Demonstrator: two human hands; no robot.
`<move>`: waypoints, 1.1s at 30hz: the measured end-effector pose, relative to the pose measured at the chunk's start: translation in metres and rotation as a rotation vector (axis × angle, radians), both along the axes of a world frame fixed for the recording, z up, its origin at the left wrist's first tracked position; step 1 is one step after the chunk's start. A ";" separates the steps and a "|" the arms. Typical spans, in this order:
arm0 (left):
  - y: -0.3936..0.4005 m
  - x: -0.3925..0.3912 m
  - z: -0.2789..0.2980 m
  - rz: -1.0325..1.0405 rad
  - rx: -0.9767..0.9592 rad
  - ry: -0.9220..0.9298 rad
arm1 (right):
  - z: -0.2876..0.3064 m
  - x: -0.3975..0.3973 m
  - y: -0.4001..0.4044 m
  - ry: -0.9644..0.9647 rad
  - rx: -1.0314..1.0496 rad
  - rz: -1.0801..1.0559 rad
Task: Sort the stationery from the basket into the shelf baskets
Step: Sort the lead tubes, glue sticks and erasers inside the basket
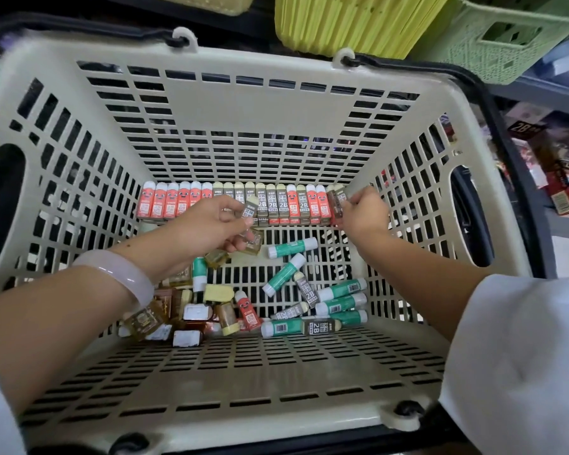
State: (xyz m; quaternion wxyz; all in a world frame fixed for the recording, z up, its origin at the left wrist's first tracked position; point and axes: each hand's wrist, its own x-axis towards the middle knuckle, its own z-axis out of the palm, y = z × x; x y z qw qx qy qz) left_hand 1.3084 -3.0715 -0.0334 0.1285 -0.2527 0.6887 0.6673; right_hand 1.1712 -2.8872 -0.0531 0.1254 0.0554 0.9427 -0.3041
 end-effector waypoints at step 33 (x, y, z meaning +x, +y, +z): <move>-0.002 -0.001 0.007 0.231 0.014 0.022 | 0.027 0.062 -0.074 -0.436 -0.626 0.360</move>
